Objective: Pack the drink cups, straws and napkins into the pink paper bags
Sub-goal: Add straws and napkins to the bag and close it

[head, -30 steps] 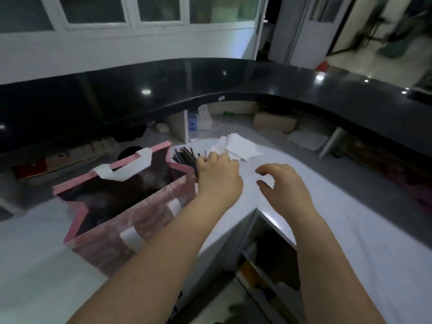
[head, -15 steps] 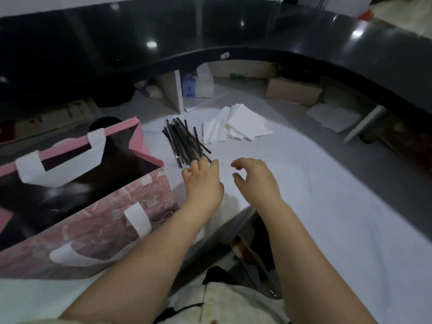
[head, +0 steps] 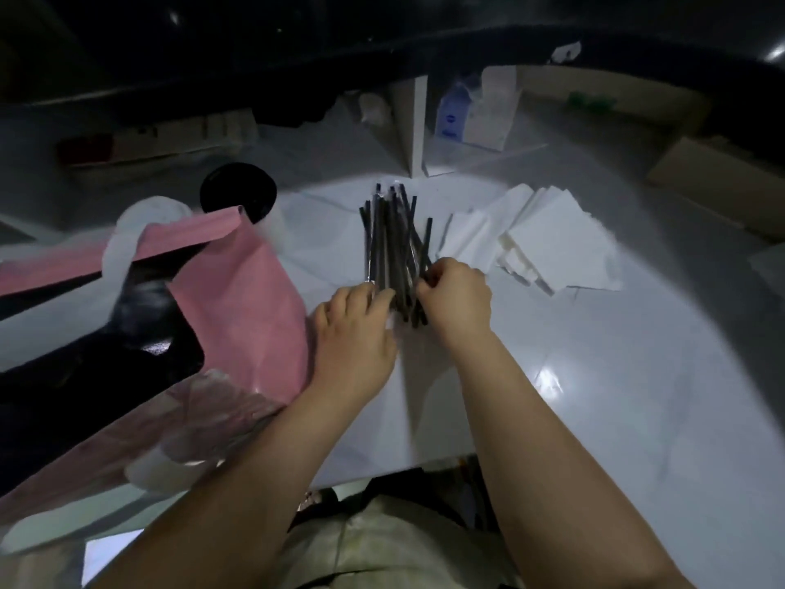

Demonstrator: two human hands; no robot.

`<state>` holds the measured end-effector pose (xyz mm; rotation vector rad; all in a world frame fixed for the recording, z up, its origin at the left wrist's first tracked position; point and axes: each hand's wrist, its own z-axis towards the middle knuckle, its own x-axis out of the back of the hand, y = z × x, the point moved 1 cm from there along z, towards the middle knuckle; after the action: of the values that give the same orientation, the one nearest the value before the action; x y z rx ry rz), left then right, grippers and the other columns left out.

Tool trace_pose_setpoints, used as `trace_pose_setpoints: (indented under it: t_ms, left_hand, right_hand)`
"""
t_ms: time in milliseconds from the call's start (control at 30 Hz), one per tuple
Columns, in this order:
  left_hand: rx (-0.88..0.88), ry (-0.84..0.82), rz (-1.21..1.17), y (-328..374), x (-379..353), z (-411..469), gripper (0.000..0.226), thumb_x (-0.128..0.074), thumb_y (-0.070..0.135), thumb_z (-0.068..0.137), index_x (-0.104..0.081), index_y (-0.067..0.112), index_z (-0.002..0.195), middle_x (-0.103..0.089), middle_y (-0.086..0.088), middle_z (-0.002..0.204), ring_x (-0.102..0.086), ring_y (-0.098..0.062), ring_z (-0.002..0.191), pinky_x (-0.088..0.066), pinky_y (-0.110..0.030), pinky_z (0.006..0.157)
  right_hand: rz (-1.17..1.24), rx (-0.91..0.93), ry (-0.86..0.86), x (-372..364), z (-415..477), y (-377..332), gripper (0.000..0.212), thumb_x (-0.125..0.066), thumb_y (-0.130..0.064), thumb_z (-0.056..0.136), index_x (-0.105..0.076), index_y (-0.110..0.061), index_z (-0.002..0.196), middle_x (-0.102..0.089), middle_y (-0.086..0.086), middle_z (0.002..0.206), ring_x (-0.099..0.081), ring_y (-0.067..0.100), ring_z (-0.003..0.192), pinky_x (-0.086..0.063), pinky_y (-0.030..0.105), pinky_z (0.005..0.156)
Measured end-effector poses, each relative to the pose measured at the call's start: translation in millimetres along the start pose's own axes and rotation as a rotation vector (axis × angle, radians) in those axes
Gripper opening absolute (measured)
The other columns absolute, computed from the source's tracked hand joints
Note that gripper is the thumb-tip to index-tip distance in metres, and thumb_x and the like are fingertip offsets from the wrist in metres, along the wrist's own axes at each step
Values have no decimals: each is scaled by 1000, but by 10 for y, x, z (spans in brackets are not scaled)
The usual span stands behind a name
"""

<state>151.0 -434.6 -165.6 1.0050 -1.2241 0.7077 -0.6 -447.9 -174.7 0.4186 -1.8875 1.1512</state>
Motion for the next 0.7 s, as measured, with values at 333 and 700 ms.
trace_pose_setpoints:
  t_ms: [333,700]
  left_hand:
    - [49,64,9,230,-35,226,51,-68,16,73,-60,16,124,-59,-8,123,-51,-31,115,-39,-46,93]
    - [113,57,67,314,-124,471,51,-66,19,71,-59,18,121,-58,-6,121,-50,-30,112,-36,-46,92]
  right_hand:
    - [173,-87,-68,115,275,66,18,-61,-24,84,-67,-7,80,-66,7,71,-63,26,71,-50,32,60]
    - [-137,80,-34,79,222,116,30,-58,-32,88,-55,-6,102,-57,11,103,-57,33,94,-45,36,70]
